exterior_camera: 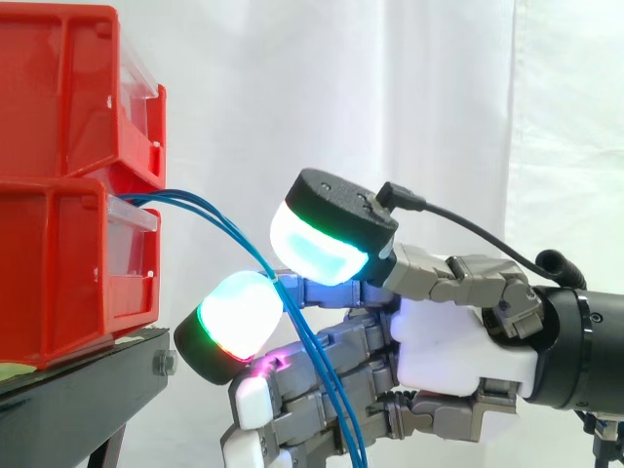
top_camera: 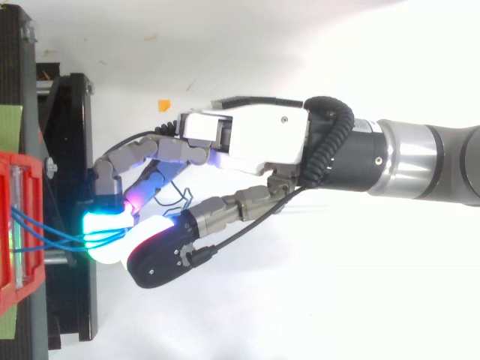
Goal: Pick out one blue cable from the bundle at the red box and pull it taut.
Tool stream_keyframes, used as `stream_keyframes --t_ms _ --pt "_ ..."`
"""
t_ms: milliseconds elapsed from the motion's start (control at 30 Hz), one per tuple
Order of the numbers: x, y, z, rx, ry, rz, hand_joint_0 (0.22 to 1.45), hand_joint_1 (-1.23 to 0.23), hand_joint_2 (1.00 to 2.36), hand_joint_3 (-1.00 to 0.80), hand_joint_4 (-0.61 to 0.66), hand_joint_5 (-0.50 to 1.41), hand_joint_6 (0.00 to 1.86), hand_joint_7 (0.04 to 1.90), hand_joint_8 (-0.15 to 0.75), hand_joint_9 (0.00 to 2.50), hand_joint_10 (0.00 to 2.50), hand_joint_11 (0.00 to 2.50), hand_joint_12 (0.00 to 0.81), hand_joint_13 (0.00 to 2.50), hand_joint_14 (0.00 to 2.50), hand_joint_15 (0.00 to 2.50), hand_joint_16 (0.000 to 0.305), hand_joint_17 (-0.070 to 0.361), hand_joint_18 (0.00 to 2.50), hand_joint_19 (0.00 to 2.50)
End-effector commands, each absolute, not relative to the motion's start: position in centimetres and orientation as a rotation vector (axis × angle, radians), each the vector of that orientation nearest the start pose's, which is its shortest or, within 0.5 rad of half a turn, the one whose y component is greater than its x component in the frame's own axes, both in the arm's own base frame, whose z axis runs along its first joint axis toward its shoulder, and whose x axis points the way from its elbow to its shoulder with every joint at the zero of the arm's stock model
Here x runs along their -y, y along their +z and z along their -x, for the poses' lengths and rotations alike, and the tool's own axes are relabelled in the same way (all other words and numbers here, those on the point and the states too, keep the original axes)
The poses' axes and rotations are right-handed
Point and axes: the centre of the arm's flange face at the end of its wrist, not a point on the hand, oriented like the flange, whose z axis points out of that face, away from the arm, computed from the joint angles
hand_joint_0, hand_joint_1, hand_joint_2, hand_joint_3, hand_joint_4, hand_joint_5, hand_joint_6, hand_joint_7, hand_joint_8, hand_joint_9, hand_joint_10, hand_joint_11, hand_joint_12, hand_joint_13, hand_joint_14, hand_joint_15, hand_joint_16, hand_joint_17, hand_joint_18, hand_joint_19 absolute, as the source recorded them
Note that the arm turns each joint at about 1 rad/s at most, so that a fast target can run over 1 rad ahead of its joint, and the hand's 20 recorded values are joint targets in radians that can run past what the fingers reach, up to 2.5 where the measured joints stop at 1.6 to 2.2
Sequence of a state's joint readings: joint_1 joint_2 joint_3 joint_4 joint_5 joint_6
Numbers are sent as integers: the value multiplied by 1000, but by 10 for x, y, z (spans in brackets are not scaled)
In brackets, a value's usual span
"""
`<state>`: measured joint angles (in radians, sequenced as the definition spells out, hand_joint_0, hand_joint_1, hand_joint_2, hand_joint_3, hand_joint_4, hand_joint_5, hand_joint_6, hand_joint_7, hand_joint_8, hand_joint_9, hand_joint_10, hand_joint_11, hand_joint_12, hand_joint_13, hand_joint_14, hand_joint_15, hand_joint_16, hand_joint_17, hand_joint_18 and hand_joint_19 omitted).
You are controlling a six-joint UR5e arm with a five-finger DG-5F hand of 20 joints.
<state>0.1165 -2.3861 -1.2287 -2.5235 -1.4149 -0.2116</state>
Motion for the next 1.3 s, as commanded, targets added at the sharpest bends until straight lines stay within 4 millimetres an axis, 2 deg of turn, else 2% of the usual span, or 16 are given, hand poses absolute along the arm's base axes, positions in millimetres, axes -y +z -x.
stream_keyframes --t_ms 0,133,333,400,467,600,733,867,900,1033,1267 --pt "64 194 -784 -1159 1092 -991 543 -408 1001 -484 99 -111 687 1039 269 847 29 671 338 786 21 489 51 116 630 531" --pt "68 203 -786 -1173 1089 -991 574 -407 1005 -441 92 -110 713 1011 271 878 31 682 335 791 21 491 50 113 633 536" --pt "76 211 -788 -1199 1068 -996 571 -532 1016 -277 90 -130 770 975 273 855 29 707 332 797 22 504 51 114 639 545" --pt "75 209 -788 -1202 1068 -997 562 -589 1016 -256 108 -154 830 863 276 841 31 712 338 793 22 501 51 116 646 540" --pt "74 209 -788 -1199 1066 -998 564 -598 1015 -288 117 -156 833 851 271 837 32 724 335 792 20 501 51 116 644 551" --pt "67 209 -789 -1205 1069 -995 492 -499 1000 -500 141 -147 807 841 292 856 28 706 355 808 19 499 56 127 679 529" --pt "64 209 -789 -1210 1072 -994 447 -430 1000 -500 155 -139 787 833 310 864 29 701 374 822 20 490 61 138 706 529" --pt "63 208 -789 -1209 1073 -995 429 -588 1000 -500 148 -140 770 858 310 859 29 702 382 827 18 488 63 141 729 517" --pt "63 208 -789 -1209 1075 -993 448 -662 1000 -500 136 -146 774 850 306 850 30 708 375 820 19 490 61 136 716 525" --pt "60 208 -789 -1210 1076 -993 503 -793 1000 -500 111 -161 791 840 269 803 31 716 347 803 21 502 55 124 692 533" --pt "52 204 -789 -1217 1081 -988 537 -792 1000 -500 106 -164 785 835 255 791 31 720 336 801 22 514 53 118 693 546"
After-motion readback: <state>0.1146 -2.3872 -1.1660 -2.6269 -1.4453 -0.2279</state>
